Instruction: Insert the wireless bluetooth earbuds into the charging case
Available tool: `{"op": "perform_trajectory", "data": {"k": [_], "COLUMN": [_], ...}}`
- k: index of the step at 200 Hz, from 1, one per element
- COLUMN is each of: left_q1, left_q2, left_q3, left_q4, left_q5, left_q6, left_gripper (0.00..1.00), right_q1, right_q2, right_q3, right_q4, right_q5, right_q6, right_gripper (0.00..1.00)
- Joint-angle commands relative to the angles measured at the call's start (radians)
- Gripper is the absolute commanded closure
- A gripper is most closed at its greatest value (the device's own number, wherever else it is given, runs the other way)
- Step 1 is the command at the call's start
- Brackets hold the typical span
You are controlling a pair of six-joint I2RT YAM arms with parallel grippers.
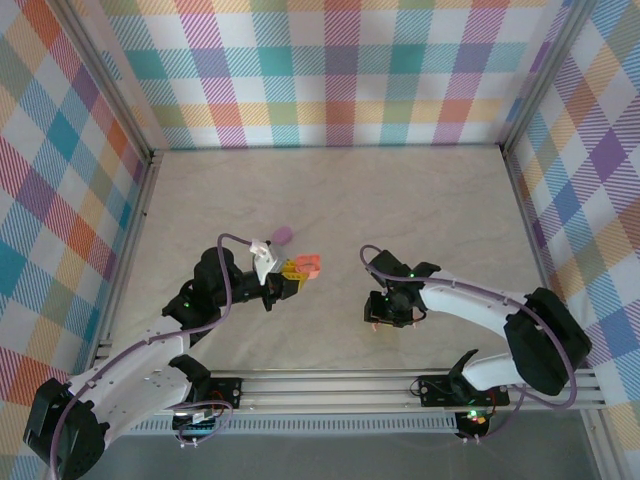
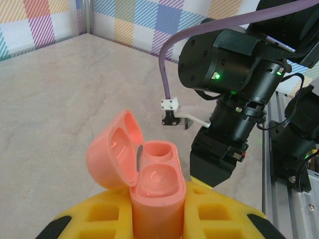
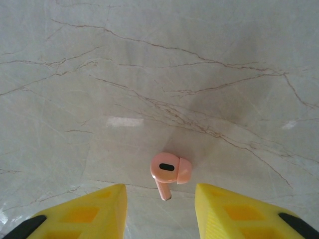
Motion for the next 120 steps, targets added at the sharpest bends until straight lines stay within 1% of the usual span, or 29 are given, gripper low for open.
{"op": "perform_trajectory", "data": {"k": [1, 59, 120], "left_q1": [-0.004, -0.005, -0.009], "left_q2": [-0.019, -0.017, -0.021], "left_q3": [0.019, 0.025, 0.025], "left_q4": [-0.003, -0.013, -0.017], "left_q5": [0.016, 0.022, 0.016], "left_q6": [0.001, -0.008, -0.006], "left_gripper": [1.00, 1.00, 1.00], "right_q1": [0.005, 0.006, 0.007], "right_q2": [0.022, 0.083, 0.132], "right_q3": [-0.001, 0.017, 0.043], "right_q4": [0.020, 0.029, 0.020], "right_q5": [-0.007, -0.009, -0.001], "right_q6": [-0.002, -0.003, -0.026], "right_gripper": [0.59, 0.60, 0.63]}}
